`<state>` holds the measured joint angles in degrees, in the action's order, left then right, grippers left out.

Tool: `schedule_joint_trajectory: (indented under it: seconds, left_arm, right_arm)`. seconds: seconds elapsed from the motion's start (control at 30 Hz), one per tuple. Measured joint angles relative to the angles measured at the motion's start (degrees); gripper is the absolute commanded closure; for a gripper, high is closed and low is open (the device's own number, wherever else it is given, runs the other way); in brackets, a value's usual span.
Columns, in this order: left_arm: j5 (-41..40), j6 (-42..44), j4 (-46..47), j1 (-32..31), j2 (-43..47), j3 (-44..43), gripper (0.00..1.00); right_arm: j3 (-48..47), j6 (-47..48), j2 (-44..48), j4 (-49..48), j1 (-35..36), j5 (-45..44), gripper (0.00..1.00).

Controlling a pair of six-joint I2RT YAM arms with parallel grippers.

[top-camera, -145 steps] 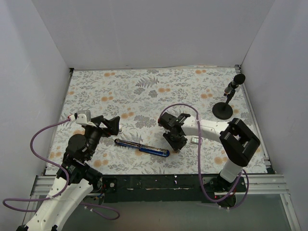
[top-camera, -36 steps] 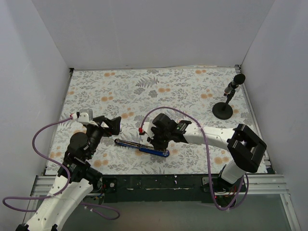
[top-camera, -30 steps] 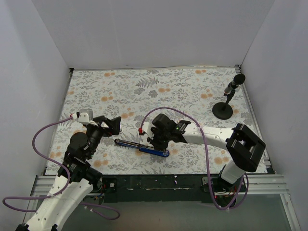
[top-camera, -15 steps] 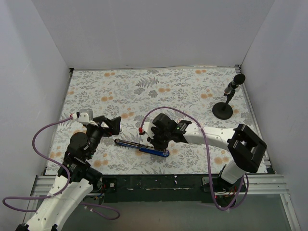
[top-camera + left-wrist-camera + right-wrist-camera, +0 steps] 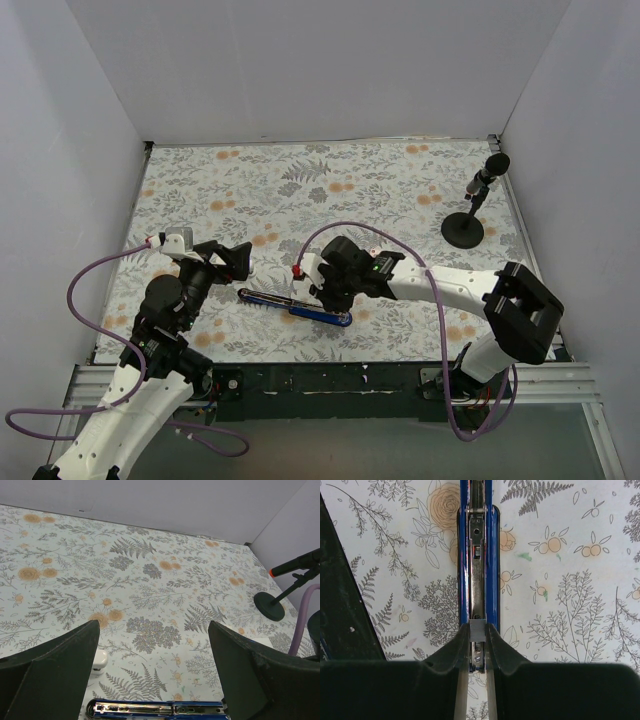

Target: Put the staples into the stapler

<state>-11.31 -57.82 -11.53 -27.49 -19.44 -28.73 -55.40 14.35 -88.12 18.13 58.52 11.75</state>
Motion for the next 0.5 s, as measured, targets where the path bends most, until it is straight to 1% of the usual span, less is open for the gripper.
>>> schedule_joint_trajectory:
  seconds: [0.5]
  left_arm:
    - [0.2, 0.0, 0.0, 0.0, 0.0, 0.0, 0.09]
  right_arm:
    - [1.7, -0.7, 0.0, 1.2, 0.0, -1.3, 0.83]
